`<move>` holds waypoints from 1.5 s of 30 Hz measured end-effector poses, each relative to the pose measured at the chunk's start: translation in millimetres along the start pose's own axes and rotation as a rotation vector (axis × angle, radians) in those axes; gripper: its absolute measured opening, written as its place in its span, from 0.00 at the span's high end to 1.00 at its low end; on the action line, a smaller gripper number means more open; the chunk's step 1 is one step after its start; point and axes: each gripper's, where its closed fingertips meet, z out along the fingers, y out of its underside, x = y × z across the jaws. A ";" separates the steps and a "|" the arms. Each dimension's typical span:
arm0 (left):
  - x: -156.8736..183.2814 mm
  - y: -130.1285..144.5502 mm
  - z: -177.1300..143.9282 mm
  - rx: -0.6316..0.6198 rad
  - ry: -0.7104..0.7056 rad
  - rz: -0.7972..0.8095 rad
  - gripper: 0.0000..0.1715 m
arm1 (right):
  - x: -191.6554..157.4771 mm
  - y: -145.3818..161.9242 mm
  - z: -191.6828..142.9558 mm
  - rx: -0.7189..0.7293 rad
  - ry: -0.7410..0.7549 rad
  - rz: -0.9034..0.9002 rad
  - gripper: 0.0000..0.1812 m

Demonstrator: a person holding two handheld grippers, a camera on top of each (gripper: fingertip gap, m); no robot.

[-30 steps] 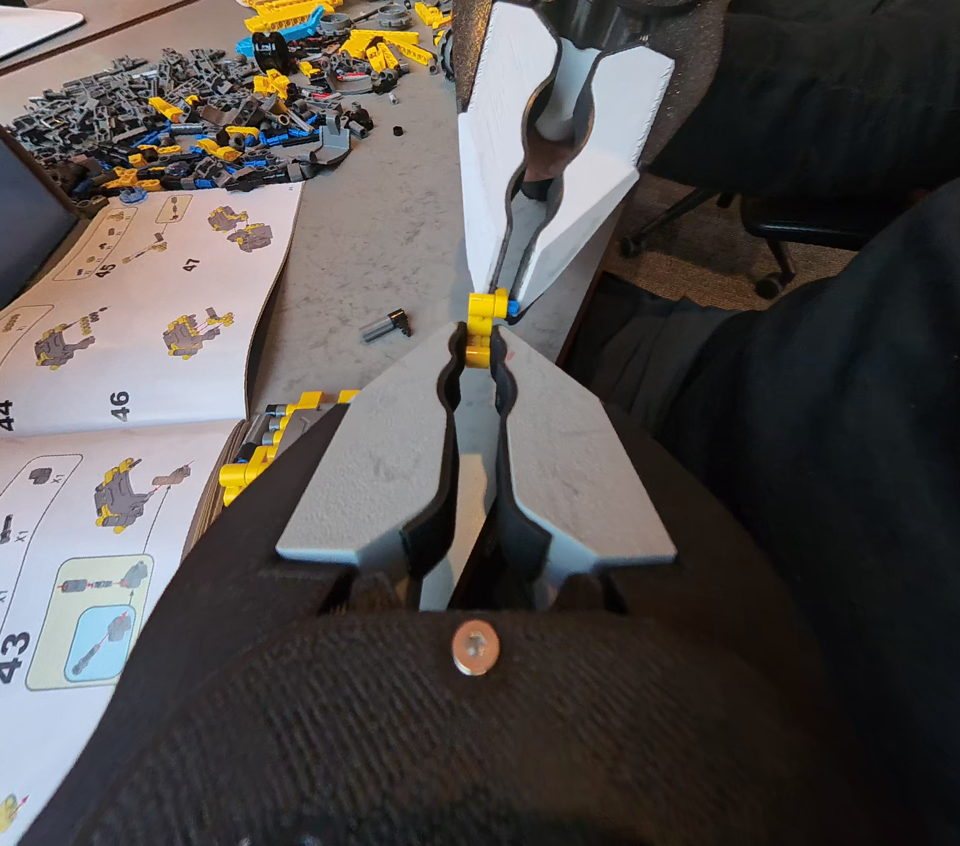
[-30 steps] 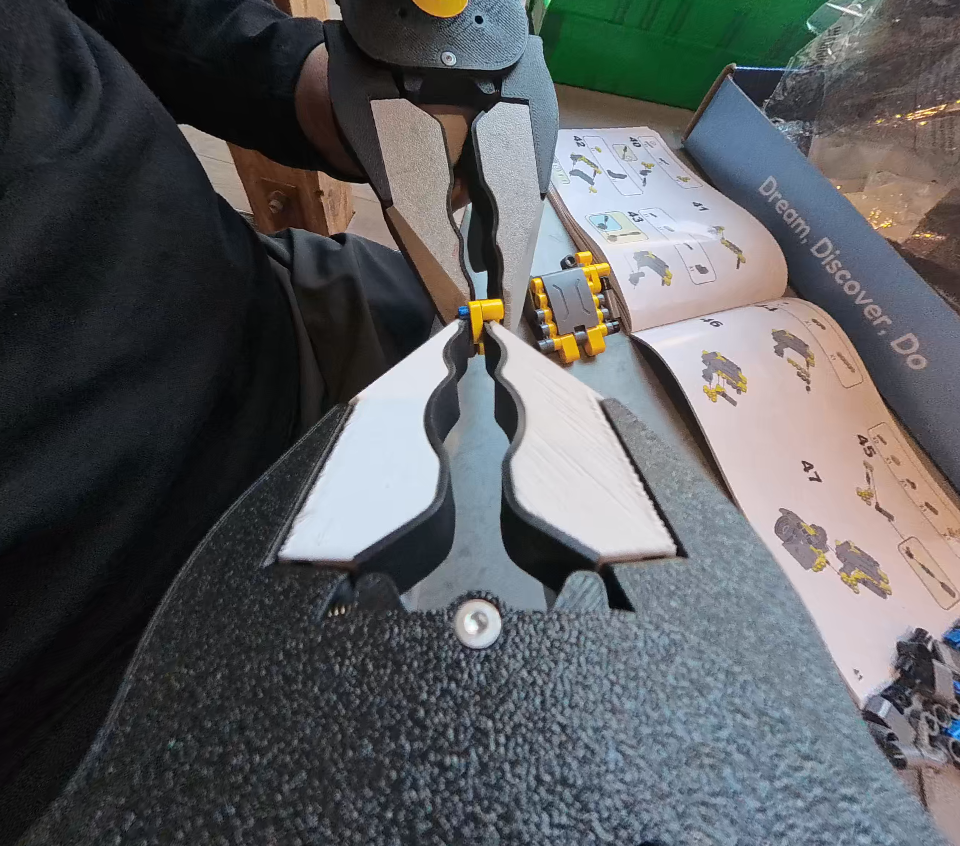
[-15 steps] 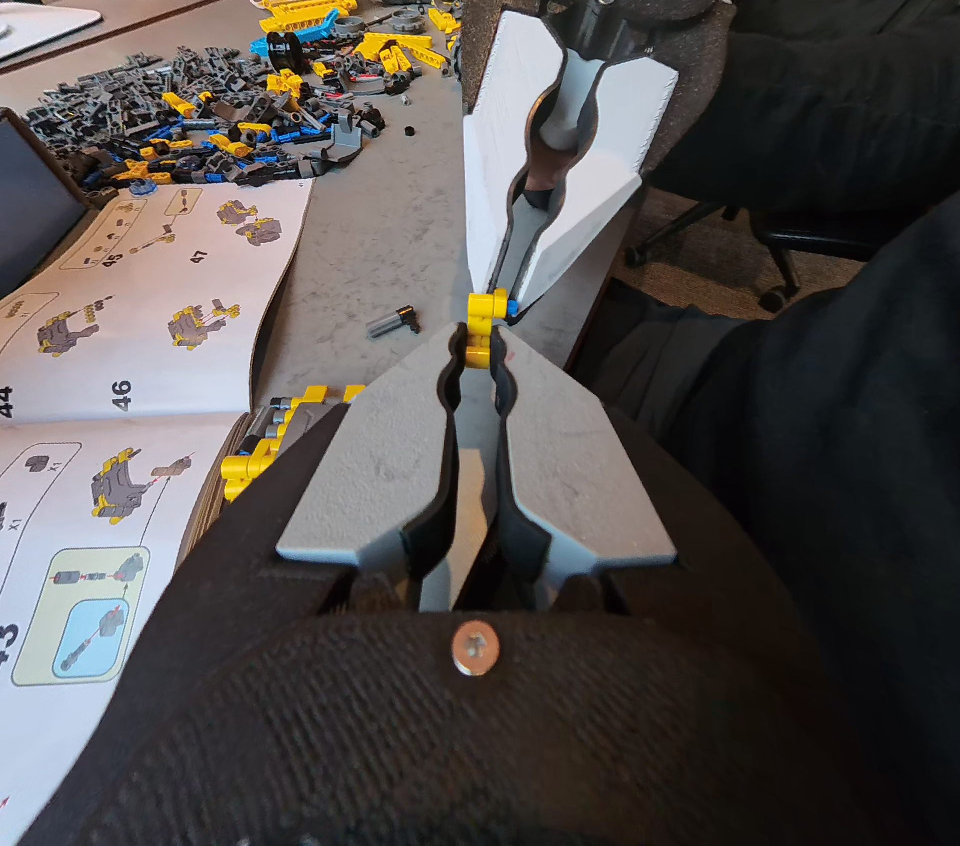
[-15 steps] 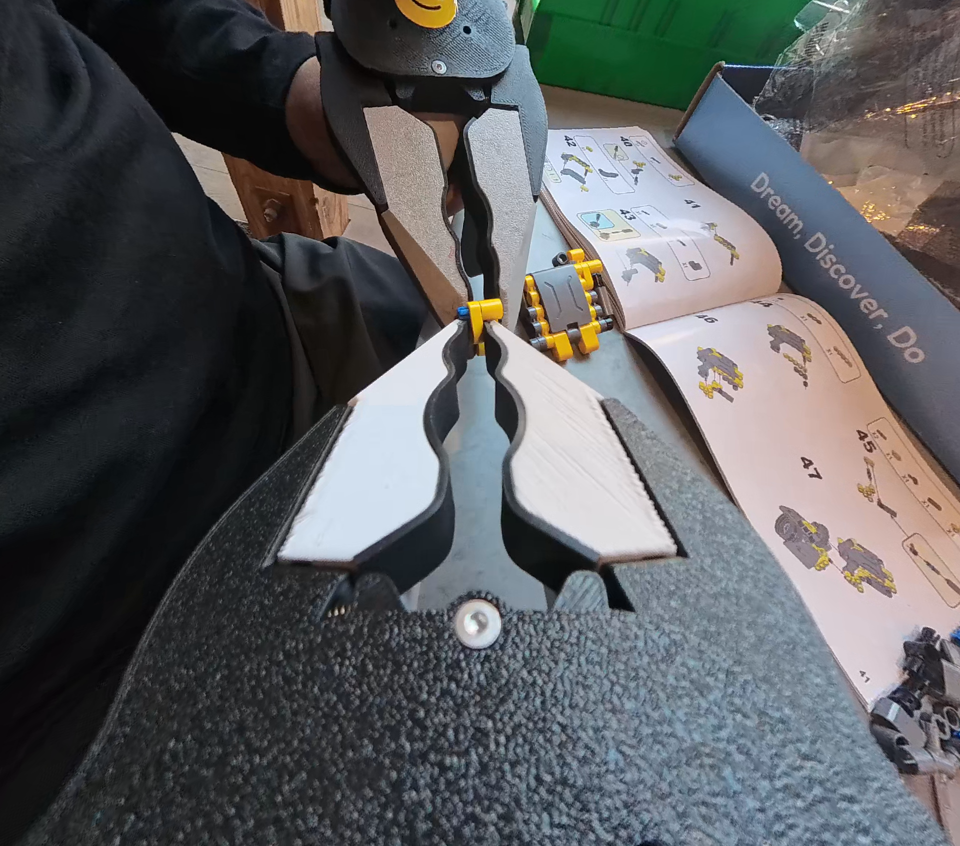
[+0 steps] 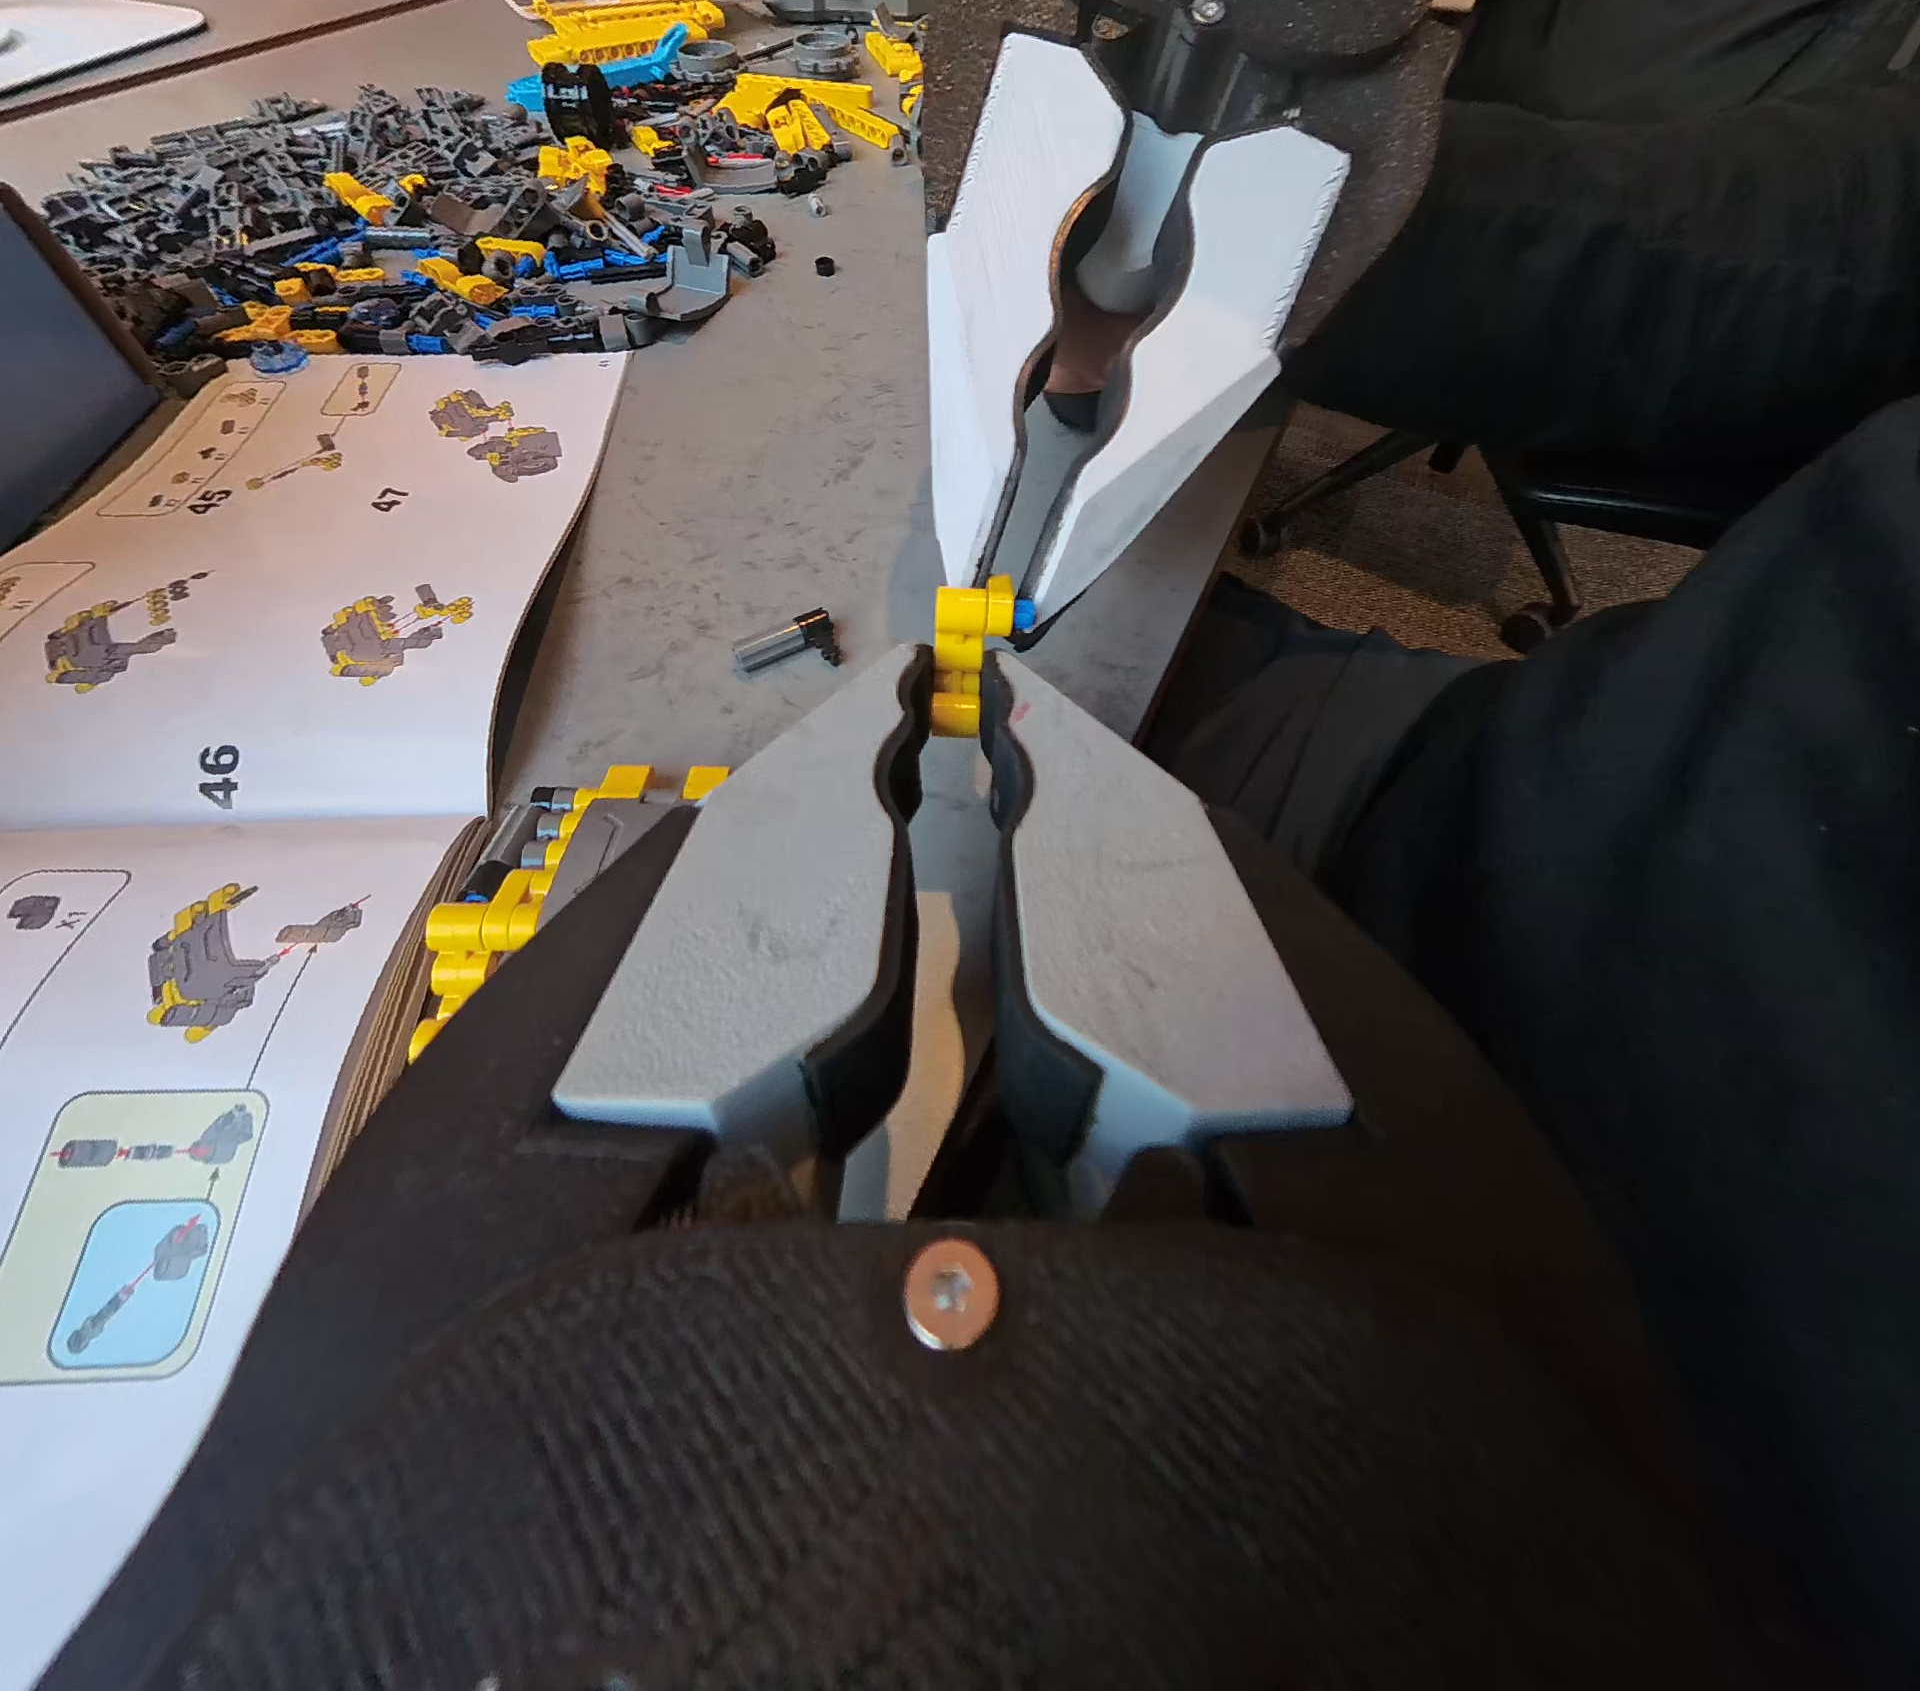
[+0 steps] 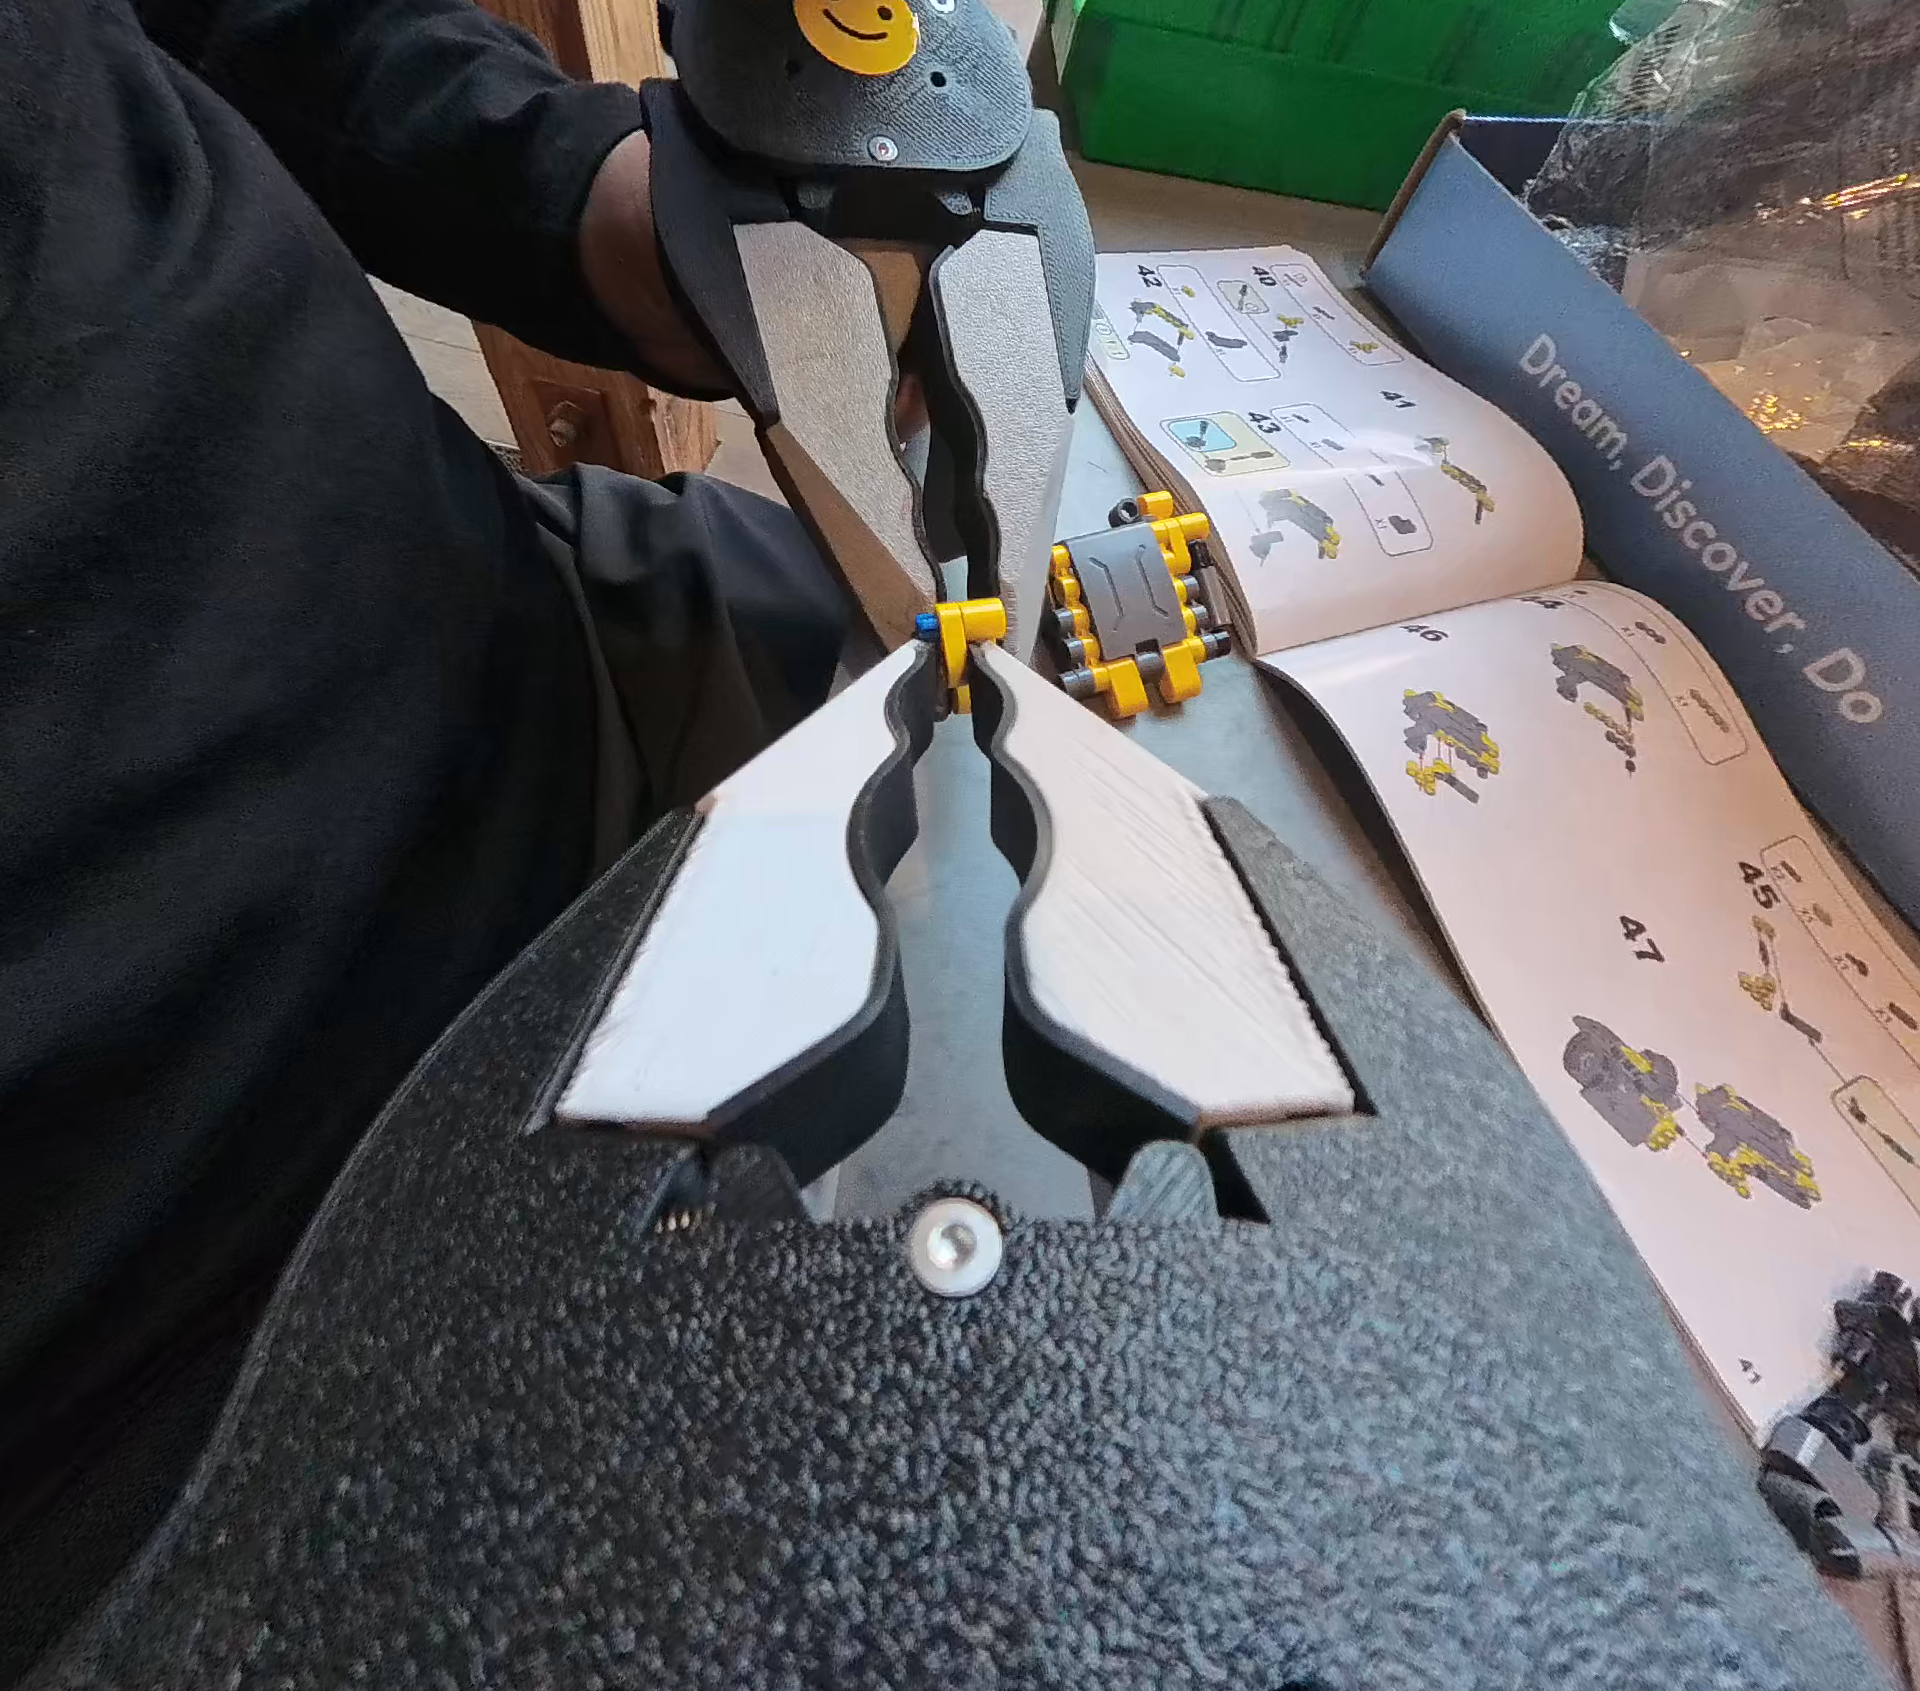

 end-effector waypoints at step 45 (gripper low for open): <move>-11.5 12.1 4.3 -0.074 -0.142 -0.067 0.97 | 21.4 61.0 -21.7 -0.287 0.105 0.233 0.99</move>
